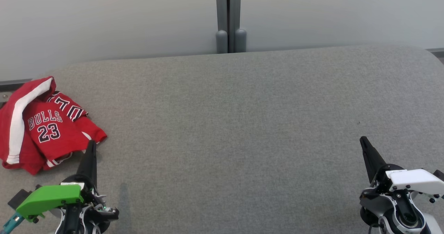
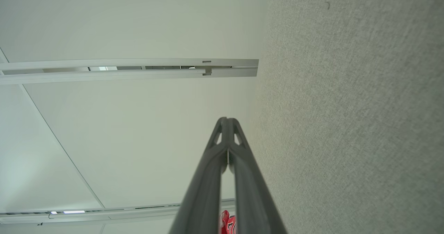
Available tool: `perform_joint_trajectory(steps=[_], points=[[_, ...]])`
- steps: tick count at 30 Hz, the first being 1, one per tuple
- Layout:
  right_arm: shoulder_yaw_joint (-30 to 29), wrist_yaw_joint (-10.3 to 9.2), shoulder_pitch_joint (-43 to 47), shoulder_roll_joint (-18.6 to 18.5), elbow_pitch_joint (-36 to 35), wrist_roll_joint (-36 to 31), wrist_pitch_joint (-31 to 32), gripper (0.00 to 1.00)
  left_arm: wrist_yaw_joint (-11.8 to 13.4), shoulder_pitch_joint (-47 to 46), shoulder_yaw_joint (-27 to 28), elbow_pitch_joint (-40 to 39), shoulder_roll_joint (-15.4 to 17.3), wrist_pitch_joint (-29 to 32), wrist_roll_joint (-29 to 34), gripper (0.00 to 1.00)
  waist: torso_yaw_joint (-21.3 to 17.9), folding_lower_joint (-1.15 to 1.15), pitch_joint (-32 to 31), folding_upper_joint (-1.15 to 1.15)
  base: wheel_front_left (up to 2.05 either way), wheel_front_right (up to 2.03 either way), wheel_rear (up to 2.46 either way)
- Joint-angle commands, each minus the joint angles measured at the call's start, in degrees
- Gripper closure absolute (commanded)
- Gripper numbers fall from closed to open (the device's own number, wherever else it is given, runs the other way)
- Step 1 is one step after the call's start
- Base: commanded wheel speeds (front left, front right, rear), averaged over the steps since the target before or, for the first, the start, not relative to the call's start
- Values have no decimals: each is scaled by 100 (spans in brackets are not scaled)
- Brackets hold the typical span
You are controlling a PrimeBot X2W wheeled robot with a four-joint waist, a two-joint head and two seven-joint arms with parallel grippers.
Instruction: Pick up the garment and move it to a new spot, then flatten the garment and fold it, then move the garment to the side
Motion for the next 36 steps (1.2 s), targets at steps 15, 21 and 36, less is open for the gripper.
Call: perform_joint_trajectory(steps=[15, 21, 36], points=[[7, -1, 32, 26, 91, -4, -4, 0, 0, 34, -6, 105, -20, -10, 3, 0, 0, 0, 1, 0, 0, 0, 0], [69, -1, 70, -4, 96, -156, -120, 0, -9, 35, -84, 224, 14, -131, 190, 0, 2, 0, 8, 0, 0, 0, 0], [192, -1, -6, -139, 36, -2014, -536, 0, 2, -108, -487, 309, 216, -537, 2272, 0, 39, 0, 46, 0, 0, 0, 0]])
